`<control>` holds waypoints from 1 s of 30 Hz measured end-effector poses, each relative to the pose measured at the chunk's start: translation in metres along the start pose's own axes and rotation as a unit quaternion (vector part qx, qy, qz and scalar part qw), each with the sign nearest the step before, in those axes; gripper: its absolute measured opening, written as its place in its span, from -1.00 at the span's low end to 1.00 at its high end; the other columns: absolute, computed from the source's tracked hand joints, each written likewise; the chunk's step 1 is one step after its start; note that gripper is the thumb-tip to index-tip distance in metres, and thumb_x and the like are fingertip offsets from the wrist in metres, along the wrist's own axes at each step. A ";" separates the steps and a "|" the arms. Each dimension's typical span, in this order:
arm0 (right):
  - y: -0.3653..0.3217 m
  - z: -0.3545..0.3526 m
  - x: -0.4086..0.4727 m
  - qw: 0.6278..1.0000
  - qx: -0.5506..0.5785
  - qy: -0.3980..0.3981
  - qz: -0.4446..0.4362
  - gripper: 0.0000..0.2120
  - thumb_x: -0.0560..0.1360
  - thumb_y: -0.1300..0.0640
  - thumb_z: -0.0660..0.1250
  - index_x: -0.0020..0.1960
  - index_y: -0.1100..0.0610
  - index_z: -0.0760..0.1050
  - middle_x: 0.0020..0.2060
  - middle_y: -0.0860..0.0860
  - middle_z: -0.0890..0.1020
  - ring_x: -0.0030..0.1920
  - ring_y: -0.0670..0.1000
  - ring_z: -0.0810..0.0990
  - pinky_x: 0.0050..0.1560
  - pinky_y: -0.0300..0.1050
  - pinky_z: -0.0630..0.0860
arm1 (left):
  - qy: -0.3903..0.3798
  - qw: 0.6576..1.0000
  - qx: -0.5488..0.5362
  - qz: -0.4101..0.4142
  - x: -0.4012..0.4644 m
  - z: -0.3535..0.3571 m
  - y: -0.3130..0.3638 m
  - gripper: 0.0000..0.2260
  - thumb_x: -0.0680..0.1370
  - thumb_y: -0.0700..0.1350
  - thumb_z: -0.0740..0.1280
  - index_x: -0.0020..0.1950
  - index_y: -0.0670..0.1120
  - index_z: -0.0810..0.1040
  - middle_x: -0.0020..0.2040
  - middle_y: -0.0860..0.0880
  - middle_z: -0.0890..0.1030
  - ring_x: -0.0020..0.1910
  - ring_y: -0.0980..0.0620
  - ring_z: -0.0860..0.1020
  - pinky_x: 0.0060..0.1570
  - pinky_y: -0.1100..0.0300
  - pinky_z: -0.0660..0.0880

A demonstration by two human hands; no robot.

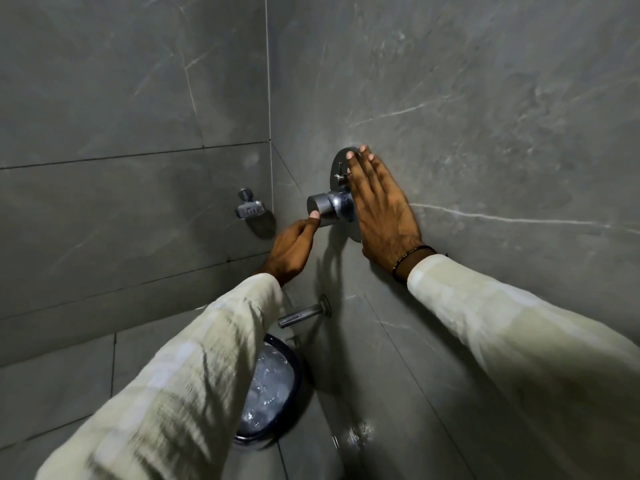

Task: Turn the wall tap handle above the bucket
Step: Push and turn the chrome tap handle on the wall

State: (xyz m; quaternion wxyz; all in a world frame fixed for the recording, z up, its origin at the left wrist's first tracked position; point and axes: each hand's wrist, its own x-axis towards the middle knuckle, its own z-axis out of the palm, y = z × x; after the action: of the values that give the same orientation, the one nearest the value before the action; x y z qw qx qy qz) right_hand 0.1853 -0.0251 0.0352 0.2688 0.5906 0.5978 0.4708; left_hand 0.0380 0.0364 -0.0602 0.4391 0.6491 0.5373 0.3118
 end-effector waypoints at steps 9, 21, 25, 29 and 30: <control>0.001 0.000 0.000 1.000 0.008 0.011 0.000 -0.13 0.66 -0.23 -0.01 0.71 0.31 -0.22 0.68 0.36 -0.17 0.70 0.35 -0.16 0.69 0.22 -0.22 | -0.025 1.000 0.005 -0.010 -0.003 -0.005 0.004 -0.33 0.54 0.49 -0.11 0.24 0.09 0.53 0.18 -0.07 0.60 0.18 -0.07 0.46 0.26 -0.07 0.37; 0.001 0.000 0.000 1.000 0.018 0.016 0.001 -0.11 0.65 -0.22 0.00 0.68 0.36 -0.25 0.67 0.39 -0.18 0.70 0.37 -0.17 0.70 0.23 -0.20 | -0.010 0.988 0.149 -0.033 -0.002 -0.019 0.013 -0.31 0.55 0.48 -0.17 0.16 0.04 0.52 0.35 -0.19 0.55 0.49 -0.24 0.31 0.49 -0.36 0.12; 0.002 0.000 -0.001 1.000 0.019 0.009 -0.002 -0.09 0.65 -0.25 -0.01 0.68 0.37 -0.27 0.67 0.39 -0.19 0.69 0.37 -0.18 0.70 0.22 -0.20 | 0.001 0.987 0.159 -0.020 -0.001 -0.019 0.013 -0.36 0.55 0.49 -0.16 -0.02 0.05 0.49 0.24 -0.17 0.59 0.40 -0.24 0.37 0.46 -0.35 0.16; 0.002 -0.001 0.000 1.000 0.023 0.005 -0.002 -0.07 0.65 -0.27 0.00 0.69 0.35 -0.26 0.67 0.39 -0.20 0.69 0.37 -0.19 0.70 0.22 -0.21 | 0.015 0.987 0.160 -0.015 -0.001 -0.019 0.014 -0.39 0.54 0.50 -0.14 -0.14 0.07 0.45 0.14 -0.17 0.61 0.36 -0.25 0.41 0.45 -0.36 0.16; 0.001 0.000 0.000 1.000 0.020 0.007 -0.002 -0.08 0.65 -0.27 0.00 0.70 0.34 -0.25 0.67 0.39 -0.20 0.69 0.37 -0.19 0.69 0.23 -0.22 | 0.015 0.987 0.157 -0.015 -0.001 -0.019 0.014 -0.40 0.53 0.51 -0.14 -0.16 0.08 0.44 0.14 -0.17 0.61 0.37 -0.25 0.40 0.45 -0.36 0.16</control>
State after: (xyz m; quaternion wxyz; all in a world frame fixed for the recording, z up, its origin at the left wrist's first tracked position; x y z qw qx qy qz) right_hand 0.1855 -0.0250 0.0367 0.2537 0.5914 0.6103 0.4619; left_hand 0.0272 0.0394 -0.0390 0.3280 0.6970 0.5962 0.2262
